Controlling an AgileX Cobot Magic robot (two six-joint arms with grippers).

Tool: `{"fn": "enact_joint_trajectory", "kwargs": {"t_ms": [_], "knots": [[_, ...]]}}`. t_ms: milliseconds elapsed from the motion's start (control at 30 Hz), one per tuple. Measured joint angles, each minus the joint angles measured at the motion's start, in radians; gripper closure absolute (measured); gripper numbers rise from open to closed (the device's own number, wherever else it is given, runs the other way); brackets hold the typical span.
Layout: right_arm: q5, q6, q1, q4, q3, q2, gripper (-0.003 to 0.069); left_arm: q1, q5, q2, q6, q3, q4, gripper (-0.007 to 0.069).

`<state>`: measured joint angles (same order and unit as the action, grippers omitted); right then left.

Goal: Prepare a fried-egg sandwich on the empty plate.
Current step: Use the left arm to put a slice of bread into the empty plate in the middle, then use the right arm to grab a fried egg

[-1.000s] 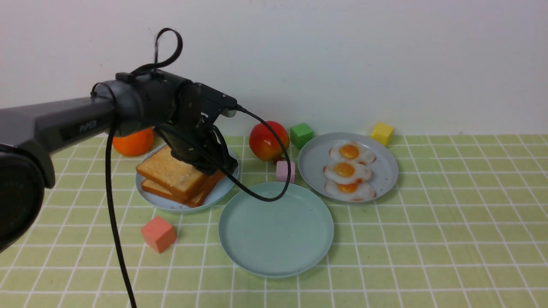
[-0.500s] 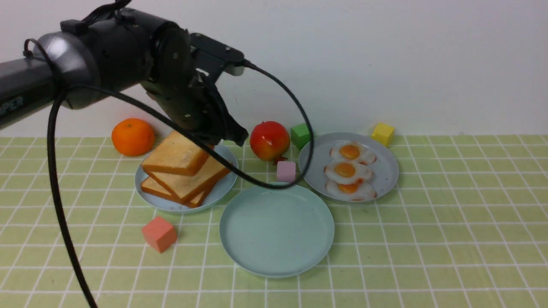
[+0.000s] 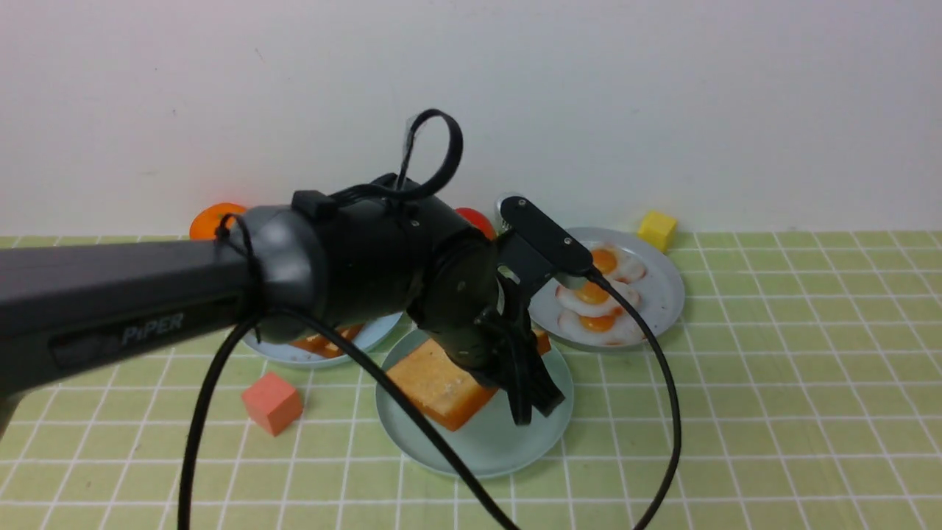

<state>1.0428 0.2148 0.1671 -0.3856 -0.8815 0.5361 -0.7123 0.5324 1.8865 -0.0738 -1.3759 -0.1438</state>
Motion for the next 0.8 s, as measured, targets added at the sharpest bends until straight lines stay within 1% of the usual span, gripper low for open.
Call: {"fn": "enact_joint_trajectory", "kwargs": {"t_ms": [167,233,333,367,400,467,500,533,600,633,700,767,800], "knots": [[0.004,0.000,0.000,0.000,0.000,0.000,0.0634,0.000,-0.028,0.032,0.001,0.000,-0.005,0.0554],[0.005,0.000,0.000,0.000,0.000,0.000,0.0631,0.000,-0.029,0.041,0.001,0.000,-0.005,0.0543],[0.006,0.000,0.000,0.001,0.000,0.000,0.0626,0.000,-0.029,0.055,0.001,0.000,-0.005,0.0470],[0.008,-0.001,0.000,0.002,0.000,0.000,0.0624,0.000,-0.031,0.056,0.001,0.000,-0.005,0.0464],[0.012,-0.008,0.000,0.008,0.000,0.001,0.0617,0.000,-0.033,0.057,0.002,0.000,-0.005,0.0412],[0.012,-0.020,0.000,0.009,0.000,0.001,0.0602,0.000,-0.033,0.057,0.009,0.000,-0.005,0.0348],[0.012,-0.021,0.000,0.009,0.000,0.001,0.0602,0.000,-0.033,0.057,0.010,0.000,-0.005,0.0334],[0.012,-0.030,0.000,0.011,0.000,0.001,0.0586,0.000,-0.033,0.057,0.024,0.000,-0.005,0.0289],[0.007,-0.046,0.000,0.011,0.000,0.003,0.0554,0.000,-0.026,0.054,0.059,0.000,-0.005,0.0233],[0.007,-0.047,0.000,0.011,0.000,0.004,0.0550,0.000,-0.024,0.055,0.059,0.000,-0.005,0.0229],[0.005,-0.068,0.000,0.011,-0.001,0.030,0.0502,0.000,0.005,0.021,0.100,0.000,-0.005,0.0202],[0.004,-0.078,0.000,0.011,-0.001,0.067,0.0460,-0.001,0.025,-0.030,0.122,0.000,-0.005,0.0216],[0.004,-0.078,0.000,0.011,-0.001,0.072,0.0460,-0.001,0.025,-0.037,0.124,0.000,-0.005,0.0220]]}}
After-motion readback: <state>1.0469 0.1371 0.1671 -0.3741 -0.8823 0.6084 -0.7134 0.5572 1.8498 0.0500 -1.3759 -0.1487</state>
